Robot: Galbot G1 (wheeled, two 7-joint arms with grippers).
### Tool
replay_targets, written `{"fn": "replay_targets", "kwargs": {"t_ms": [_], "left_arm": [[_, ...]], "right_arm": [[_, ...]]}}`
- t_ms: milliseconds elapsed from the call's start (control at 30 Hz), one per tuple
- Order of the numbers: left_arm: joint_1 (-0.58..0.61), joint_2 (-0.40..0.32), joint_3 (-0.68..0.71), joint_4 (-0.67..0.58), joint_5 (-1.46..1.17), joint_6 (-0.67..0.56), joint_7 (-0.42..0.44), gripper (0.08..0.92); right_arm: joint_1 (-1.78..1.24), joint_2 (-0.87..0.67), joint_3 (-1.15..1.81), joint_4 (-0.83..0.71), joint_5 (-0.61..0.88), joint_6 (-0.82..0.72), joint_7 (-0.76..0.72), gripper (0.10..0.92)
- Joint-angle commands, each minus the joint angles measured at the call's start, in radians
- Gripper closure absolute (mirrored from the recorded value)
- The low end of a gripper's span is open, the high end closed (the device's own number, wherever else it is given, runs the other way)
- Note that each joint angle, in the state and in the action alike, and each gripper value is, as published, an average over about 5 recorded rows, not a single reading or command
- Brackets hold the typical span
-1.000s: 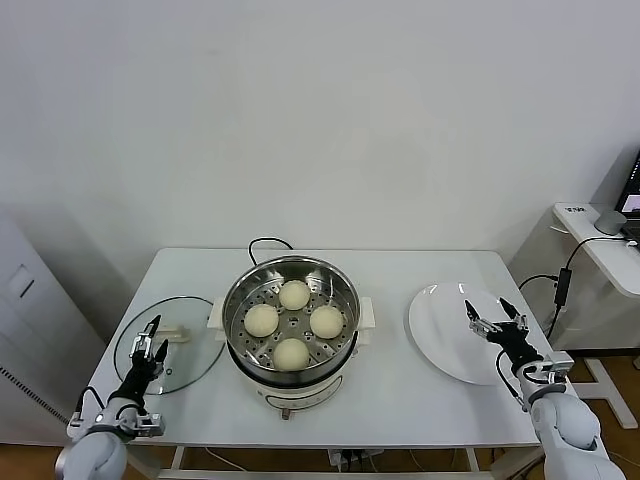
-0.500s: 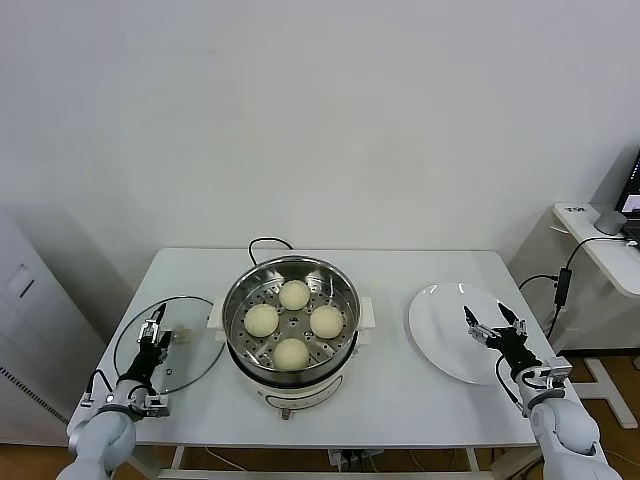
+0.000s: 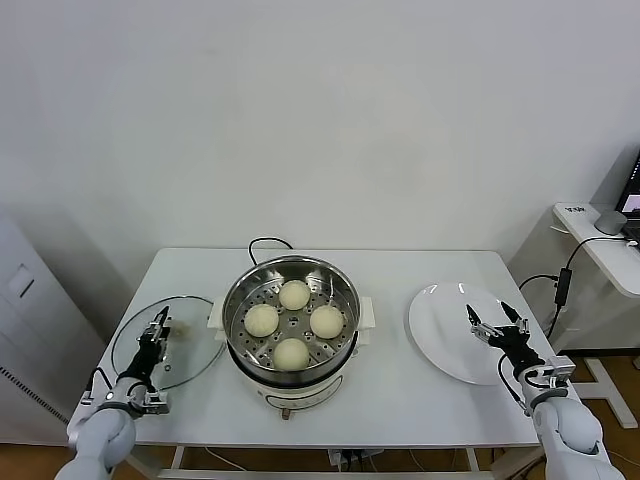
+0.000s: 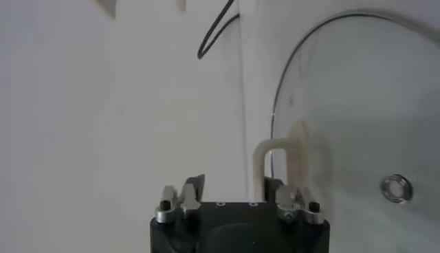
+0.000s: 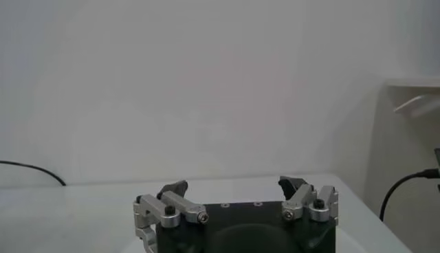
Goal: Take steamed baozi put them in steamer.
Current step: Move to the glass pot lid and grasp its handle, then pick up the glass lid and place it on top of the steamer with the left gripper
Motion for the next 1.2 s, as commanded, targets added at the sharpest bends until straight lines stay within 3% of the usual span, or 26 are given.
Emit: {"fn": "replay_targets", "kwargs": {"t_ms": [33,300,400,633,833,1200], "left_arm": [[0.018,0.018,-0.009,-0.072,-0.094,-0.002,0.012,0.632],[0.064,0.113,-0.037,-0.258,-0.237,0.035,0.061,0.857],[0.065,0.16,-0.047,-0.305,-0.287,0.048,0.084,0.893],[0.073,0.248,-0.05,-0.408,-0.396,0.12,0.141,0.895],[0.095,0.304,-0.008,-0.591,-0.433,0.267,0.232,0.895],[0.063,0.329,0.255,-0.818,-0.28,0.614,0.361,0.895]], "right_arm": [[-0.002,0.0,0.001,0.0,-0.002,0.0,-0.002,0.203],[0.003,-0.007,0.0,0.005,0.0,-0.002,-0.004,0.203],[0.004,-0.009,0.0,0.011,0.003,-0.003,-0.004,0.203],[-0.004,-0.01,0.004,0.022,0.008,-0.003,-0.007,0.203],[-0.007,-0.01,0.011,0.028,0.01,-0.004,-0.008,0.203],[-0.004,-0.017,0.015,0.031,0.014,-0.006,-0.009,0.203]]}}
